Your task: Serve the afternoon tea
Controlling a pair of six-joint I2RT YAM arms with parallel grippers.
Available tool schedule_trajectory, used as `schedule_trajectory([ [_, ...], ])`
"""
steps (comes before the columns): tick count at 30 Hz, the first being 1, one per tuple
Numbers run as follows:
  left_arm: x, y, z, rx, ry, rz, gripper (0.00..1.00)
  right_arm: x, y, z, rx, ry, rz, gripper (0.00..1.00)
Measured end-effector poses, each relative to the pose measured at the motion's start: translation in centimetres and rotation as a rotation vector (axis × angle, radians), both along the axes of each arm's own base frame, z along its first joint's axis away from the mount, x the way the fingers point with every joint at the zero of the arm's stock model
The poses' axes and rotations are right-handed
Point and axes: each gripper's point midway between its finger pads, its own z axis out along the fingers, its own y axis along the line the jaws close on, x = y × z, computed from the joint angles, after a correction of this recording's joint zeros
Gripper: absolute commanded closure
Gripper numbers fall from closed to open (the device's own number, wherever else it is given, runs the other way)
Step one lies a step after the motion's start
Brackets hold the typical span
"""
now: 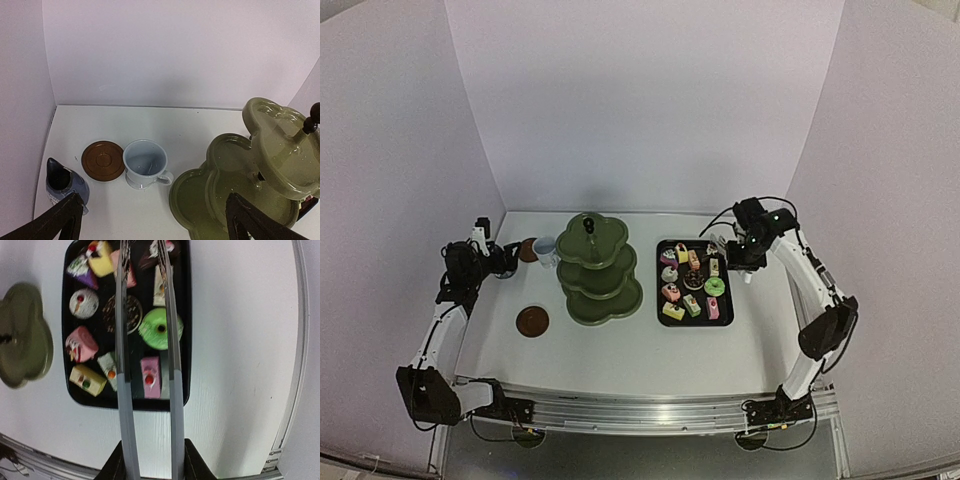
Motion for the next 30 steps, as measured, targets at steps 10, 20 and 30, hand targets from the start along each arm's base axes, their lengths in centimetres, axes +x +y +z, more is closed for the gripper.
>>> schedule_trajectory([
  [10, 0.0, -0.4, 0.2, -0.003, -0.010, -0.014, 0.00, -10.4, 5.0, -0.9, -0.062, 0.047, 0.149, 0.70],
  [20, -0.2, -0.8, 0.4, -0.004, -0.014, -0.028, 0.00, -15.1, 3.8, -4.7, -0.146, 0.150, 0.107, 0.69],
  [30, -0.3, -1.2, 0.6, -0.005, -0.018, -0.041, 0.00, -15.7, 2.9, -6.1, -0.190, 0.181, 0.098, 0.67],
])
